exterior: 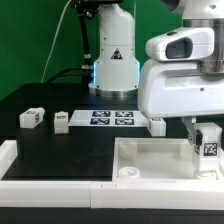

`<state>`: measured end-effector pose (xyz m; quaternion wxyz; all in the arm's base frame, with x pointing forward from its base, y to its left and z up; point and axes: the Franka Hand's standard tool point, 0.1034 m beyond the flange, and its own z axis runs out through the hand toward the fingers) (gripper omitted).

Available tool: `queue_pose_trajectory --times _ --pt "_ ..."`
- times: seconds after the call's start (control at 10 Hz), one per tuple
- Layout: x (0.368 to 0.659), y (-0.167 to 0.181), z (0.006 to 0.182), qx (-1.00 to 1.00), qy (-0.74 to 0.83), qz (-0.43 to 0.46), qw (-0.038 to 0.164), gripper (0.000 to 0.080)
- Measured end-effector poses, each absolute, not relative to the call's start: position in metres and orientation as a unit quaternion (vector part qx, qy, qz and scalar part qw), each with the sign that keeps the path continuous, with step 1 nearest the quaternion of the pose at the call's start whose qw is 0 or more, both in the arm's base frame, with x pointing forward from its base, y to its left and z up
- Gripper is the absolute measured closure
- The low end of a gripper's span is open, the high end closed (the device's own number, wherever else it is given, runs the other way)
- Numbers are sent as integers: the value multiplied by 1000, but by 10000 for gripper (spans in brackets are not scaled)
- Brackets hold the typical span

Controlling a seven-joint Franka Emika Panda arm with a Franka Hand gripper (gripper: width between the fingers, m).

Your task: Assemble one leg

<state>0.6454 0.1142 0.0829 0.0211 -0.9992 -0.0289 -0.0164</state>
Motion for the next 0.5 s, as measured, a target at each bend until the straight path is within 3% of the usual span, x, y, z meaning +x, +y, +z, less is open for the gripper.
queue_pose_trajectory --times 0.5 --pt "644 112 81 -940 341 -6 21 511"
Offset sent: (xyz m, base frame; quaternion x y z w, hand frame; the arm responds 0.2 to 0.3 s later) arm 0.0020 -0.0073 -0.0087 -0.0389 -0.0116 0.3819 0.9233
